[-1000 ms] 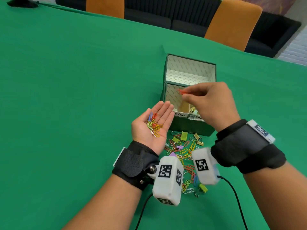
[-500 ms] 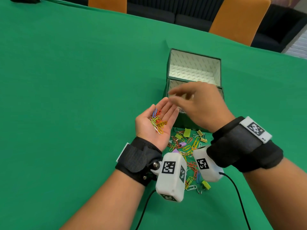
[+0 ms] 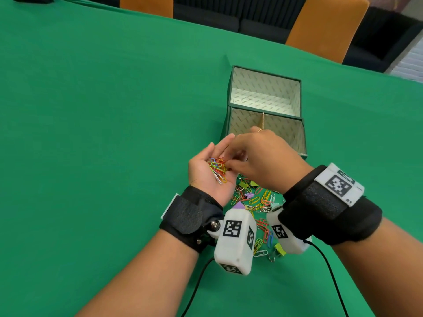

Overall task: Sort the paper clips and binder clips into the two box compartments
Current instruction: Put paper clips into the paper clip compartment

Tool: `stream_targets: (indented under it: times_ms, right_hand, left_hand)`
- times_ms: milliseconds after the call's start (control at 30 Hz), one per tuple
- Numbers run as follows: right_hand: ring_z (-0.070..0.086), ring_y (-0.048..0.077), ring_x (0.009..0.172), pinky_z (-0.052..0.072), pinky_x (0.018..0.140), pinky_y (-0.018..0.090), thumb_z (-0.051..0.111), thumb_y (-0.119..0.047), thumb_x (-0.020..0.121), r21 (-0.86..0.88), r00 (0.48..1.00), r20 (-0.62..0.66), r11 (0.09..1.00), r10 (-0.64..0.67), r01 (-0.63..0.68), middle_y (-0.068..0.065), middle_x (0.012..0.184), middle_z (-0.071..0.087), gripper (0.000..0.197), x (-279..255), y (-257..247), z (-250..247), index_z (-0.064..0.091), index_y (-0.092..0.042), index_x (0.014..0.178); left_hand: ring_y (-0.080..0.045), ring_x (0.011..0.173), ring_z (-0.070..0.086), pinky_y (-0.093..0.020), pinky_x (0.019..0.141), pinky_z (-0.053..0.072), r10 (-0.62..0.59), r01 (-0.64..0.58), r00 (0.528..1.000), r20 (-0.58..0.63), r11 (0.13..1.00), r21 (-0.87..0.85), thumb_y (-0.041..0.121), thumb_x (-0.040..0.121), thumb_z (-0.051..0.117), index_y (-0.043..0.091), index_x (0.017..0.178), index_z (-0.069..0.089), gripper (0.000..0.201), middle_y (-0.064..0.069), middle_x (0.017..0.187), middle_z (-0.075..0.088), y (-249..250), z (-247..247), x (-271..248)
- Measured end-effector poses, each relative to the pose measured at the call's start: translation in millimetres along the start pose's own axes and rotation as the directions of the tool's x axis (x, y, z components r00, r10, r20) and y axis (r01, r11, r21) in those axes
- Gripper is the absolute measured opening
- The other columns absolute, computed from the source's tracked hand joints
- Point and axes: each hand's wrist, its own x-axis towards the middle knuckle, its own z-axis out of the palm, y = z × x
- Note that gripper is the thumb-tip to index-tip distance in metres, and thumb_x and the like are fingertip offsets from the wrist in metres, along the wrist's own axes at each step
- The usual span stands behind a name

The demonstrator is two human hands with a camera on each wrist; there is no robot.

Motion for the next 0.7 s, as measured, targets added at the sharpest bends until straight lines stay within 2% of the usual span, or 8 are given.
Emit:
stream_targets:
  times_ms: [67, 167, 233, 333, 433, 500, 600, 700]
  right_hand:
    - [0.048, 0.013, 0.087, 0.035, 0.070, 0.028, 0.061, -0.031, 0.086, 0.006, 1.000, 0.002, 1.000, -0.001, 0.001, -0.011, 0.089, 0.070, 0.015, -1.5, -1.1, -6.2, 0.070, -0.032, 0.098]
    - [0.047, 0.014, 0.088, 0.043, 0.077, 0.031, 0.063, -0.032, 0.083, -0.008, 0.999, 0.035, 0.999, -0.036, 0.036, -0.014, 0.093, 0.067, 0.030, -1.7, -5.8, -7.2, 0.066, -0.041, 0.111]
    - [0.042, 0.014, 0.086, 0.045, 0.080, 0.035, 0.063, -0.031, 0.083, -0.037, 0.997, 0.070, 0.999, -0.029, 0.032, -0.014, 0.095, 0.061, 0.031, -0.7, -8.6, -0.7, 0.066, -0.043, 0.112]
    - [0.045, 0.016, 0.087, 0.047, 0.081, 0.037, 0.062, -0.028, 0.082, -0.029, 0.999, 0.038, 1.000, 0.005, -0.004, -0.009, 0.097, 0.064, 0.022, -0.8, -8.2, 6.1, 0.070, -0.034, 0.102]
    - [0.051, 0.016, 0.091, 0.043, 0.072, 0.031, 0.066, -0.033, 0.082, 0.009, 0.998, 0.018, 0.999, 0.053, -0.053, -0.008, 0.085, 0.064, 0.008, -2.4, -6.6, 2.0, 0.066, -0.030, 0.090]
    - [0.057, 0.016, 0.087, 0.046, 0.071, 0.030, 0.067, -0.033, 0.081, 0.041, 0.997, 0.004, 0.997, 0.071, -0.071, -0.008, 0.081, 0.066, 0.005, -3.0, -5.1, -2.8, 0.066, -0.029, 0.084]
    - [0.064, 0.011, 0.075, 0.053, 0.072, 0.030, 0.070, -0.027, 0.078, 0.151, 0.992, -0.014, 0.981, 0.122, -0.118, -0.010, 0.073, 0.068, 0.002, -3.2, -1.5, -9.1, 0.069, -0.026, 0.079]
    - [0.066, 0.003, 0.069, 0.052, 0.067, 0.020, 0.075, -0.025, 0.077, 0.294, 0.981, 0.027, 0.937, 0.191, -0.190, -0.010, 0.070, 0.070, 0.004, -6.4, 2.7, -10.8, 0.074, -0.025, 0.080]
  left_hand:
    - [-0.023, 0.066, 0.069, -0.028, 0.065, 0.055, 0.004, -0.004, 1.000, -0.009, 1.000, 0.006, 0.026, 0.100, 0.030, 0.000, 0.101, 0.064, 0.043, -0.014, 0.080, 0.070, 0.0, 1.0, -1.3]
    - [-0.019, 0.058, 0.067, -0.022, 0.054, 0.054, 0.005, -0.006, 1.000, -0.030, 1.000, -0.017, 0.025, 0.100, 0.030, -0.001, 0.098, 0.063, 0.042, -0.011, 0.070, 0.068, -0.7, 2.7, -1.3]
    - [-0.018, 0.059, 0.066, -0.021, 0.056, 0.052, 0.002, -0.002, 0.999, -0.036, 1.000, 0.001, 0.026, 0.100, 0.030, -0.002, 0.104, 0.063, 0.043, -0.010, 0.072, 0.069, -2.1, 2.6, -1.4]
    - [-0.019, 0.066, 0.068, -0.024, 0.063, 0.052, -0.008, 0.009, 0.999, -0.052, 1.000, 0.017, 0.026, 0.099, 0.031, -0.001, 0.104, 0.065, 0.043, -0.010, 0.077, 0.071, -3.2, 1.8, -2.3]
    - [-0.021, 0.060, 0.069, -0.022, 0.054, 0.055, -0.007, 0.006, 0.998, -0.055, 1.000, -0.013, 0.023, 0.100, 0.031, -0.003, 0.099, 0.065, 0.042, -0.012, 0.071, 0.070, -2.0, 1.8, -1.7]
    - [-0.023, 0.061, 0.070, -0.024, 0.053, 0.055, -0.003, 0.002, 0.999, -0.053, 1.000, -0.020, 0.022, 0.100, 0.031, -0.004, 0.100, 0.064, 0.042, -0.014, 0.072, 0.071, -1.9, 1.9, -2.1]
    - [-0.027, 0.073, 0.071, -0.029, 0.066, 0.058, 0.005, -0.006, 0.999, -0.042, 1.000, 0.000, 0.024, 0.100, 0.030, -0.006, 0.110, 0.061, 0.044, -0.018, 0.086, 0.072, -1.7, 2.9, -3.7]
    - [-0.034, 0.090, 0.069, -0.032, 0.072, 0.056, -0.008, 0.007, 0.999, -0.053, 1.000, -0.004, 0.024, 0.100, 0.030, -0.005, 0.109, 0.061, 0.043, -0.022, 0.095, 0.070, -0.2, 3.5, -3.1]
